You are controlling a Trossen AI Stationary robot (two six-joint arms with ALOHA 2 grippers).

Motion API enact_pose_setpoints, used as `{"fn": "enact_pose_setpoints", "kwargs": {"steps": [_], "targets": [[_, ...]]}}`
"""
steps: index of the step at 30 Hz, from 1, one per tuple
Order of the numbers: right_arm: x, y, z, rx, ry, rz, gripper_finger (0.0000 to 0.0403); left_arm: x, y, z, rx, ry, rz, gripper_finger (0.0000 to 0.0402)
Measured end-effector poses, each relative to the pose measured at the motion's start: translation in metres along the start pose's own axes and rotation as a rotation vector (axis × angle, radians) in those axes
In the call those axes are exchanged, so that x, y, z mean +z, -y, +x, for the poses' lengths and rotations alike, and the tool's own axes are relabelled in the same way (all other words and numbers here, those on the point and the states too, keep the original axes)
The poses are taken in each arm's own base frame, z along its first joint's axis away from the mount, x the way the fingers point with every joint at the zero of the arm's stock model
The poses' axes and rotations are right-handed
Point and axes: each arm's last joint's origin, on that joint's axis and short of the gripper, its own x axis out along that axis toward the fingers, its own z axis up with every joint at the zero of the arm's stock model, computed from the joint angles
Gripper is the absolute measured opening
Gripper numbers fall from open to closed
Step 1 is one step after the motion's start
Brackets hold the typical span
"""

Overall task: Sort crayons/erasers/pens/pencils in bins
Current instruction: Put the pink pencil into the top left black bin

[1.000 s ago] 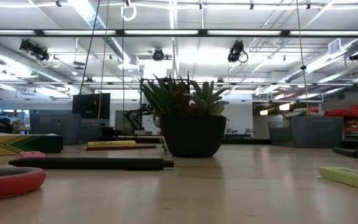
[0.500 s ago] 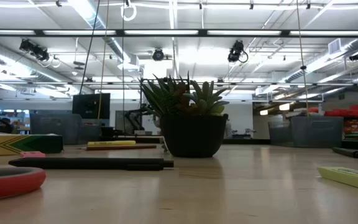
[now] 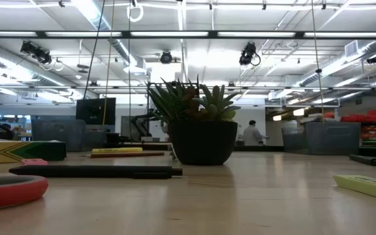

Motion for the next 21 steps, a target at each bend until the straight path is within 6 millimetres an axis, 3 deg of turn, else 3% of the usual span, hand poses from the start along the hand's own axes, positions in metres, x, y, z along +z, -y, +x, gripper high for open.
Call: {"fn": "enact_pose_setpoints", "kwargs": {"steps": [5,16,21], "targets": [[0.0,0.0,0.0,0.0,0.0,0.0,0.0002,-0.0006,0.0014,-0.0004,-0.005,-0.001,-0.001,0.0263],[0.0,0.0,0.0,0.0,0.0,0.008,0.0005,-0.0004,0.0013,-0.0004,-0.005,-0.001,0.009,0.0081],[-0.0003,0.0002,0.0001,-0.002,-0.002,0.011,0.0021,0.0001,0.0017,-0.0006,-0.011,0.0,0.026,0.0029]]}}
